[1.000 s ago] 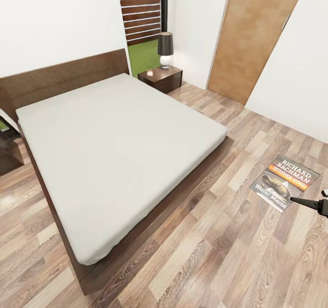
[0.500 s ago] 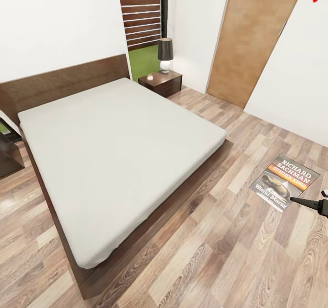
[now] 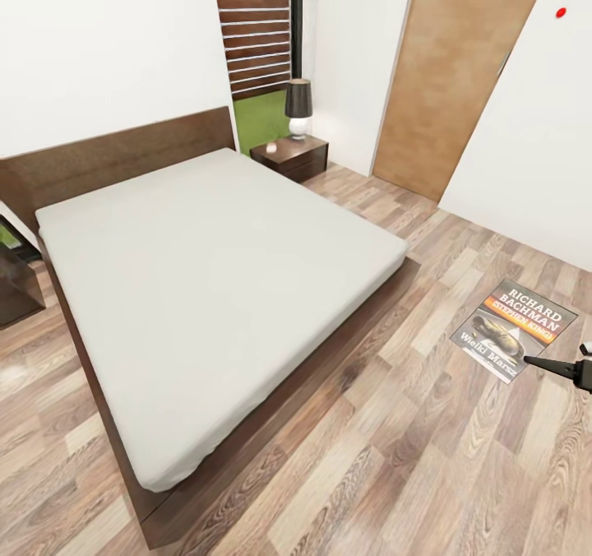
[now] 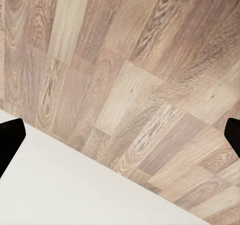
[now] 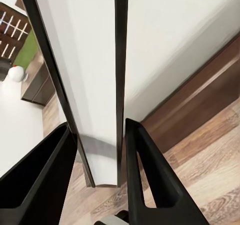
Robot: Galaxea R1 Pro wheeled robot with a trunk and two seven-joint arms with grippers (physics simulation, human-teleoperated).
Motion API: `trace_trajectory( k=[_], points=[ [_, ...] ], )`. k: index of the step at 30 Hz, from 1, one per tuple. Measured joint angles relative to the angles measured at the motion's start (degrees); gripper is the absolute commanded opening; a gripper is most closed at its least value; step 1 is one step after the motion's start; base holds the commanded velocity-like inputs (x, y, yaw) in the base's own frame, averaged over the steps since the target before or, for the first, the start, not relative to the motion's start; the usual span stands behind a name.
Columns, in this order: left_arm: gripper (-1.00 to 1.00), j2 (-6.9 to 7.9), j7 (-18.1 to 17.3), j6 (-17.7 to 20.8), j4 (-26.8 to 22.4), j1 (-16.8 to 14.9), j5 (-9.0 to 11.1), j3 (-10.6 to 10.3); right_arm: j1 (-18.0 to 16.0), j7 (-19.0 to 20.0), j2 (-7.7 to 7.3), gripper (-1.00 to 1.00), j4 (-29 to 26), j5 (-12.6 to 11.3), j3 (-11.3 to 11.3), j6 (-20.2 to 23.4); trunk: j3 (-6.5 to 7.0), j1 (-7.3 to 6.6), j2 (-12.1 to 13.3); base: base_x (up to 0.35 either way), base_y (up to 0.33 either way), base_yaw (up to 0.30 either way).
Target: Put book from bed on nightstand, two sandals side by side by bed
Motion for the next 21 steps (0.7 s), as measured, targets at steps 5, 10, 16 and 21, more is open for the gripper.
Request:
trace_trajectory(
  k=[5, 10, 16, 21],
  points=[
    [1.0, 0.0, 0.0, 0.02, 0.0, 0.0, 0.0, 0.01, 0.0, 0.0, 0.02, -1.0, -0.03, 0.01, 0.0, 0.0, 0.46, 0.0, 0.0, 0.0, 0.0, 0.0],
    [1.0, -0.16, 0.0, -0.01, 0.0, 0.0, 0.0, 0.01, 0.0, 0.0, -0.01, -1.0, 0.0, 0.02, 0.0, 0.0, 0.93, 0.0, 0.0, 0.0, 0.0, 0.0],
    [1.0, -0.46, 0.0, -0.02, 0.0, 0.0, 0.07, 0.04, 0.0, 0.0, 0.02, -1.0, -0.02, -0.01, 0.0, 0.0, 1.48, 0.0, 0.0, 0.0, 0.0, 0.0],
    [1.0, -0.55, 0.0, -0.02, 0.0, -0.01, 0.07, 0.03, 0.0, 0.0, -0.02, -1.0, 0.0, 0.02, 0.0, 0.0, 1.95, 0.0, 0.0, 0.0, 0.0, 0.0]
  ],
)
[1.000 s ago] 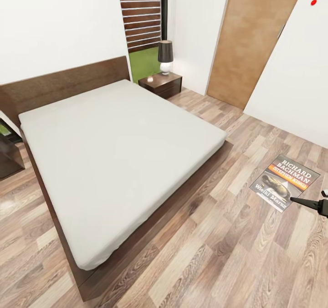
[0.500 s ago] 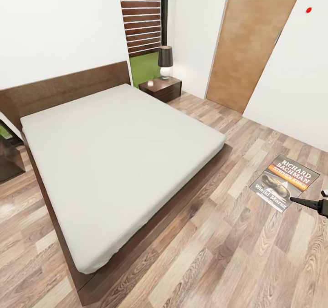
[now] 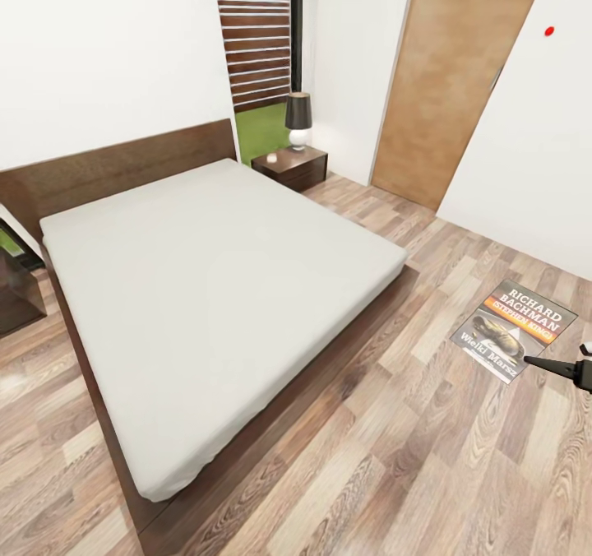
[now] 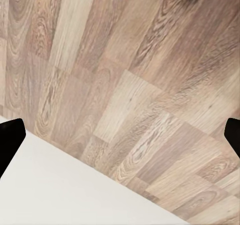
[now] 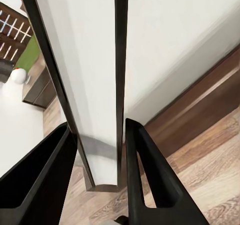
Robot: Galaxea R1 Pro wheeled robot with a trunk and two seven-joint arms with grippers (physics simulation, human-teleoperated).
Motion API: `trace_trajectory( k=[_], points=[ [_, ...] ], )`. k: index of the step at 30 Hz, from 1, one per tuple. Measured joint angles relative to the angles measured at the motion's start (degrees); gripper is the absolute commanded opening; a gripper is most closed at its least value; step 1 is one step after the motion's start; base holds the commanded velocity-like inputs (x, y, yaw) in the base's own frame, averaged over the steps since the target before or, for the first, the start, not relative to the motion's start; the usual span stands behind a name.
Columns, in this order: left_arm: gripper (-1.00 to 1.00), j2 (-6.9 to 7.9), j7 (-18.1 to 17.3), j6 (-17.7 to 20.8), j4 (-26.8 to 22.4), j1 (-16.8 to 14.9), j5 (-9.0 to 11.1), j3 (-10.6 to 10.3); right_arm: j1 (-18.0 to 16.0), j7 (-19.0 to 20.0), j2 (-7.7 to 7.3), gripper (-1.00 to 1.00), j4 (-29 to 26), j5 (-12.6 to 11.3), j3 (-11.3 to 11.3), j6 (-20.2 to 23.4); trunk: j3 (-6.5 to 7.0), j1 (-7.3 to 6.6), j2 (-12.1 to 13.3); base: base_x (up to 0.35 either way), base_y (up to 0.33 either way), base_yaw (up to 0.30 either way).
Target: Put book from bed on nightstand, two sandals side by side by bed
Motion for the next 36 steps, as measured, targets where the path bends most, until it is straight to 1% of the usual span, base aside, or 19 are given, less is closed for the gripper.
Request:
trace_trajectory(
  k=[25, 30, 32, 36],
  points=[
    [1.0, -0.42, 0.0, -0.04, 0.0, 0.01, 0.02, -0.01, 0.0, 0.0, -0.04, -1.0, 0.04, 0.01, 0.01, 0.0, 2.32, 0.0, 0.0, 0.0, 0.0, 0.0],
    [1.0, -0.69, -0.05, -0.11, 0.0, 0.01, 0.08, 0.01, 0.0, 0.0, -0.01, -1.0, 0.03, 0.01, 0.0, 0.0, 2.78, 0.0, 0.0, 0.0, 0.0, 0.0],
    [1.0, -1.56, -0.08, -0.5, -0.02, 0.01, 0.07, -0.02, 0.0, 0.0, 0.05, -1.0, 0.03, 0.01, 0.01, 0.0, 2.97, 0.0, 0.0, 0.0, 0.0, 0.0],
    [1.0, -2.81, -0.3, -1.2, -0.04, 0.02, 0.05, -0.04, 0.02, 0.0, 0.11, -1.0, 0.03, 0.01, 0.02, 0.0, 3.34, 0.0, 0.0, 0.0, 0.0, 0.0]
  ],
)
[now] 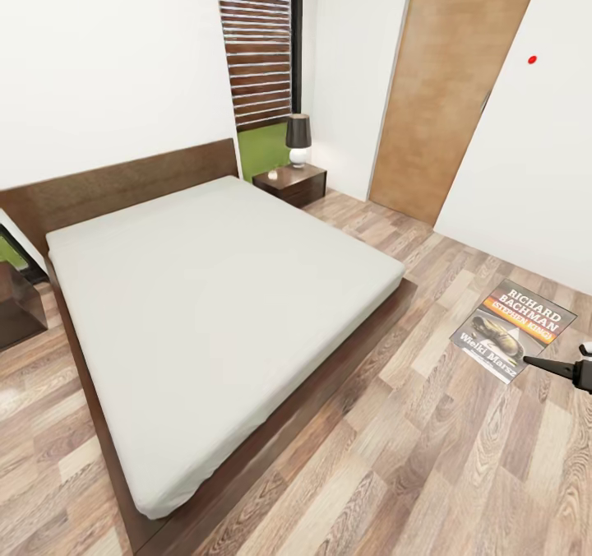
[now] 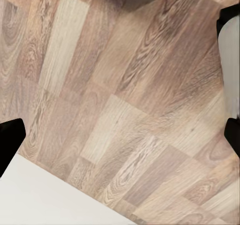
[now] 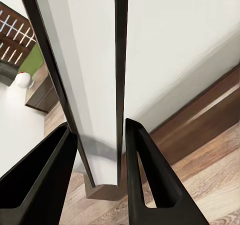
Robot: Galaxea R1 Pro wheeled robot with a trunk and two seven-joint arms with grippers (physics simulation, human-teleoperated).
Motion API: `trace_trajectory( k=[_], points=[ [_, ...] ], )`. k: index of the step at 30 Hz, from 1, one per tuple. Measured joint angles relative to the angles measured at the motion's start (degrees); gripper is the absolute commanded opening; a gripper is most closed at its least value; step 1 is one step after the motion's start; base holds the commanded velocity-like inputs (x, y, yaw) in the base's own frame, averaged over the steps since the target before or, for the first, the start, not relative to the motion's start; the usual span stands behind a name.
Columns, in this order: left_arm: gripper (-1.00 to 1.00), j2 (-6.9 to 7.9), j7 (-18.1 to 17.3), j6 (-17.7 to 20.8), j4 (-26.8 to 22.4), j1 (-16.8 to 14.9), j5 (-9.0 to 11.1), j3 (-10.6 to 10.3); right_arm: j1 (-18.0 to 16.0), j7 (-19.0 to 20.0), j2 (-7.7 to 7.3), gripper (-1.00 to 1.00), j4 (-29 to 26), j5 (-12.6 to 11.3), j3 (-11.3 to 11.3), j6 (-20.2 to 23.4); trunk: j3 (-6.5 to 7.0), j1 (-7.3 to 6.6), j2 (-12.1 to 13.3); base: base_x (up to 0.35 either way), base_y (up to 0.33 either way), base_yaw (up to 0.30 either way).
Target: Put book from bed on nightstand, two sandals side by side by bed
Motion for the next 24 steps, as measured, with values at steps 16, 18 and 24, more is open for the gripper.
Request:
trace_trajectory(
  k=[16, 18, 24],
  points=[
    [1.0, -3.69, -1.01, -0.52, -0.01, -0.05, 0.02, -0.01, 0.16, -0.03, 0.14, -1.0, 0.0, 0.1, 0.07, 0.0, 1.48, 0.0, 0.0, 0.0, 0.0, 0.0],
    [1.0, -3.79, -1.11, -0.54, -0.01, -0.06, 0.03, 0.01, 0.18, -0.02, 0.17, -1.0, 0.0, 0.12, 0.1, 0.0, 1.67, 0.0, 0.0, 0.0, 0.0, 0.0],
    [1.0, -5.5, -3.49, -0.57, -0.05, -0.08, 0.07, 0.12, 0.23, -0.04, 0.8, -1.0, -0.02, 0.21, 0.08, 0.0, 2.22, 0.0, 0.0, 0.0, 0.0, 0.0]
  ],
)
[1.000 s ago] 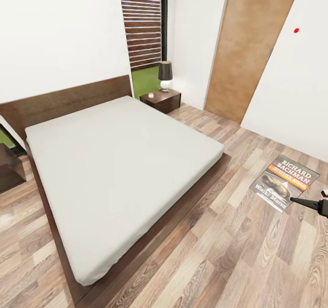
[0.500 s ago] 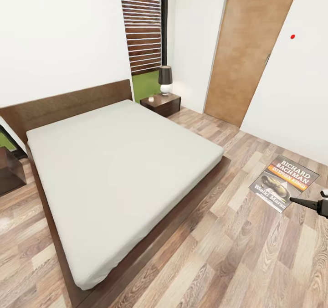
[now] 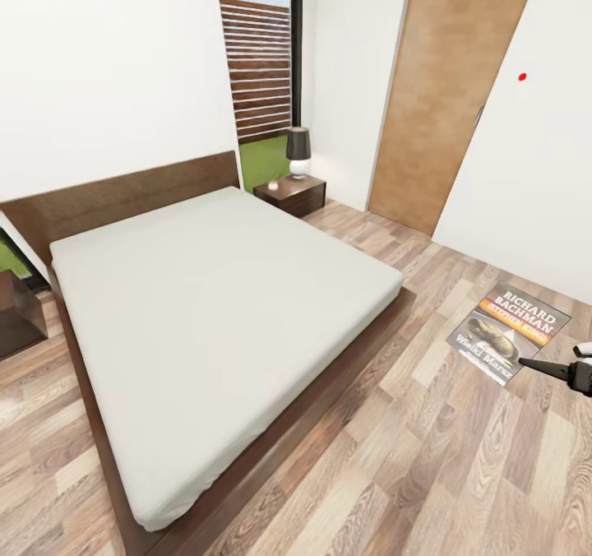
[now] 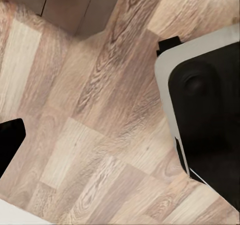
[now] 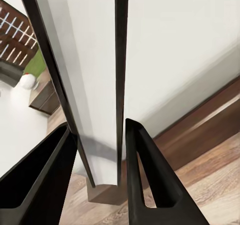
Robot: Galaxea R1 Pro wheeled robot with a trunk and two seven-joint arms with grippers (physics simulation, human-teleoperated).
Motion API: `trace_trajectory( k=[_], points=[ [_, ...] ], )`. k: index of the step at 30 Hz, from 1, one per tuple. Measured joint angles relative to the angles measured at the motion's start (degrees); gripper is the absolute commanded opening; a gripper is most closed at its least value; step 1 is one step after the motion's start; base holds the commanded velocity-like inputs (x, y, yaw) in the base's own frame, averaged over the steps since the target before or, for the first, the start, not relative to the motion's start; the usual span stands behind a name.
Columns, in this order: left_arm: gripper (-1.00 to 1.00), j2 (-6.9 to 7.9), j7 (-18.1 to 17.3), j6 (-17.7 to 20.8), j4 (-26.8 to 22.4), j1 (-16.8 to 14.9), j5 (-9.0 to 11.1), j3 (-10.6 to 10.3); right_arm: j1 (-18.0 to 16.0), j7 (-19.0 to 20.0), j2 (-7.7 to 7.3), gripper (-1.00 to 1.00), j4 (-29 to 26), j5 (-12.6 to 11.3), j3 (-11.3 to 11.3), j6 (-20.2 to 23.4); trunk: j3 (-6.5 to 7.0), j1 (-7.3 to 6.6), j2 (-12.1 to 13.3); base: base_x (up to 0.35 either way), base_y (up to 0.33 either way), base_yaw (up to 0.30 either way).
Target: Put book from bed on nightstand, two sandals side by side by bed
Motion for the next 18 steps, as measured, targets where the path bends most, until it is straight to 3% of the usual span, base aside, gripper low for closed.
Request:
trace_trajectory(
  k=[8, 18],
  points=[
    [1.0, -2.92, -2.27, 0.01, -0.08, -0.1, 0.1, 0.07, 0.02, 0.0, 0.58, -1.0, 0.07, 0.04, 0.01, -0.29, 0.74, 0.0, 0.0, 0.0, 0.0, 0.0],
    [1.0, -5.95, -2.93, -0.55, -0.14, -0.18, 0.44, 0.19, 0.02, -0.27, 2.22, -1.0, 0.1, -0.11, -0.01, -4.68, 1.67, 0.0, 0.0, 0.0, 0.0, 0.0]
  ],
)
